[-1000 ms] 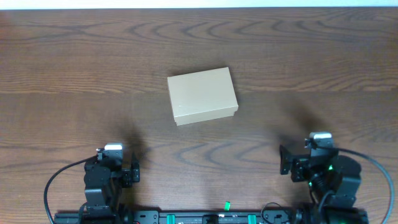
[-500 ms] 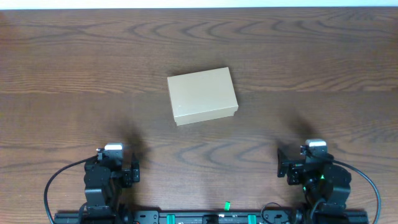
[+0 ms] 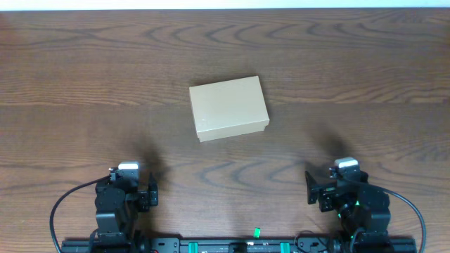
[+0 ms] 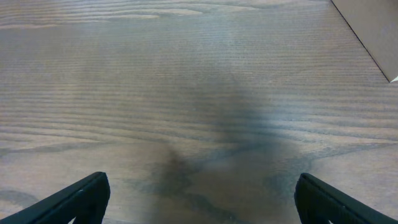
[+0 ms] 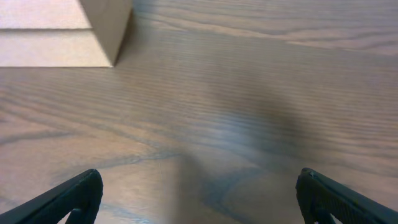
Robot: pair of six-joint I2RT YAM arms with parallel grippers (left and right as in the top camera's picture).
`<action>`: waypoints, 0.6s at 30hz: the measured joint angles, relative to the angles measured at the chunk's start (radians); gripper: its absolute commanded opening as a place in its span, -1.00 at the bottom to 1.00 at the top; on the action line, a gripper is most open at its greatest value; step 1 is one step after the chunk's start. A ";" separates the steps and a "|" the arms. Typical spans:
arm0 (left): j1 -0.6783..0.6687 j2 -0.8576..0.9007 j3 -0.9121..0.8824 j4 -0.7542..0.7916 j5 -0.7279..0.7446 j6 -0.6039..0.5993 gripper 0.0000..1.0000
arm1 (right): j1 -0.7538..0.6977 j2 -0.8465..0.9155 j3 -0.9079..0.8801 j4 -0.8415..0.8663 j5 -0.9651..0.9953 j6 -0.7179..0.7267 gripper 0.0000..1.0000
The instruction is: Pack container
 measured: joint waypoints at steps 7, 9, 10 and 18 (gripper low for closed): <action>0.000 0.000 0.000 0.000 0.000 0.000 0.91 | 0.010 0.000 0.000 0.000 0.002 0.000 0.99; 0.000 0.000 0.000 0.000 0.000 0.000 0.91 | 0.010 0.000 0.000 0.000 0.002 0.000 0.99; 0.000 0.000 0.000 0.000 0.000 0.000 0.92 | 0.010 0.000 0.000 0.000 0.002 0.000 0.99; 0.000 0.000 0.000 0.000 0.000 0.000 0.92 | 0.010 0.000 0.000 0.000 0.002 -0.001 0.99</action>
